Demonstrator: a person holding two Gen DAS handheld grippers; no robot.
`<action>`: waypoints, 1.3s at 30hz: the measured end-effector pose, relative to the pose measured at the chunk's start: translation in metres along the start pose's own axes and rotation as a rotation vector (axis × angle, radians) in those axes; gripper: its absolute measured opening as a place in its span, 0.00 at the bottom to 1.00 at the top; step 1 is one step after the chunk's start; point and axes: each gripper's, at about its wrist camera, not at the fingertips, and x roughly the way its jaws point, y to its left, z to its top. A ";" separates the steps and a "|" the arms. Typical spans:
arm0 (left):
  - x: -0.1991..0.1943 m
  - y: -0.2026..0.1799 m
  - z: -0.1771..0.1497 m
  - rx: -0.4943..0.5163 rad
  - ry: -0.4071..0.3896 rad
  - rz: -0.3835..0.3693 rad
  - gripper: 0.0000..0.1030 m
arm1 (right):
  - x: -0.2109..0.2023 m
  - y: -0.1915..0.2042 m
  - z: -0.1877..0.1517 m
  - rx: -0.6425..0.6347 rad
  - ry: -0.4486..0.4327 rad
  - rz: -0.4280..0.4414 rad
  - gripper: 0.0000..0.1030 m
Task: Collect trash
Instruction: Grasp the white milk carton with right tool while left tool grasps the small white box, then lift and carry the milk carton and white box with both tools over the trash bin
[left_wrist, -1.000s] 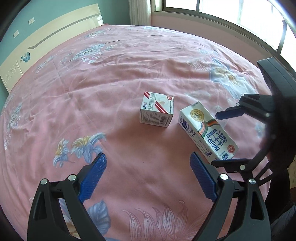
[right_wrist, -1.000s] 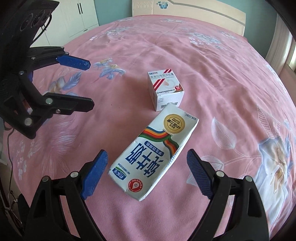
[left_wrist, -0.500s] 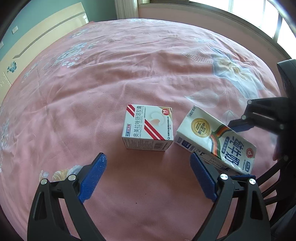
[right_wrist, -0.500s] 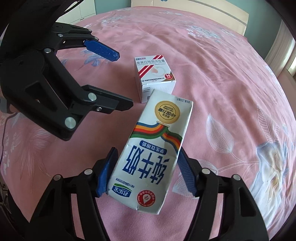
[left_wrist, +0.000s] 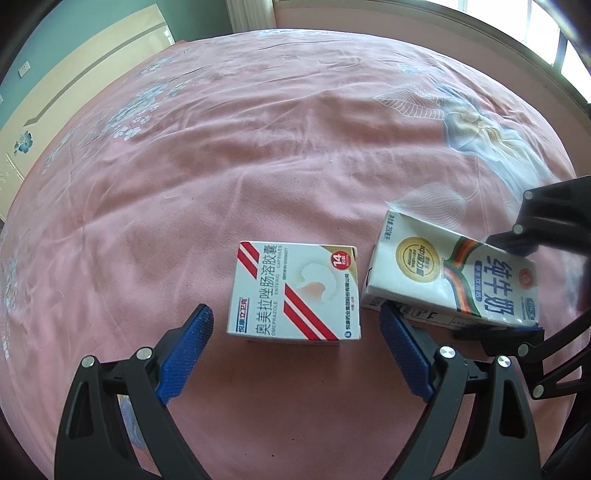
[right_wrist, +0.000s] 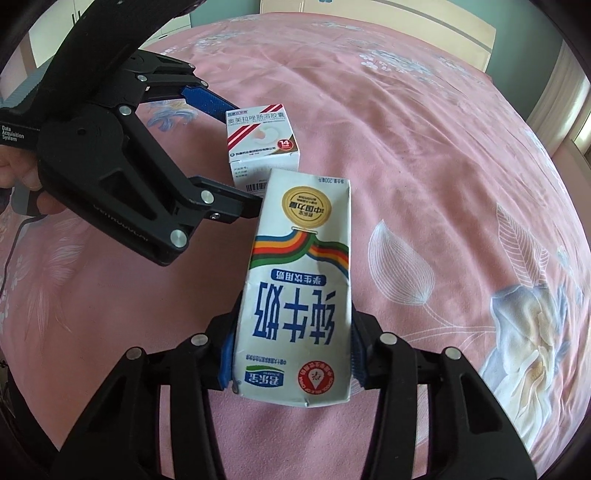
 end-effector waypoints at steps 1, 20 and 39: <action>0.003 0.000 0.001 -0.002 0.008 -0.003 0.86 | 0.000 -0.001 0.000 0.003 0.001 0.001 0.47; -0.005 -0.011 -0.011 0.037 0.026 0.020 0.55 | -0.009 -0.011 -0.002 -0.016 0.006 0.041 0.46; -0.075 -0.049 -0.076 0.016 -0.005 0.048 0.55 | -0.080 0.001 -0.040 -0.060 -0.075 0.075 0.46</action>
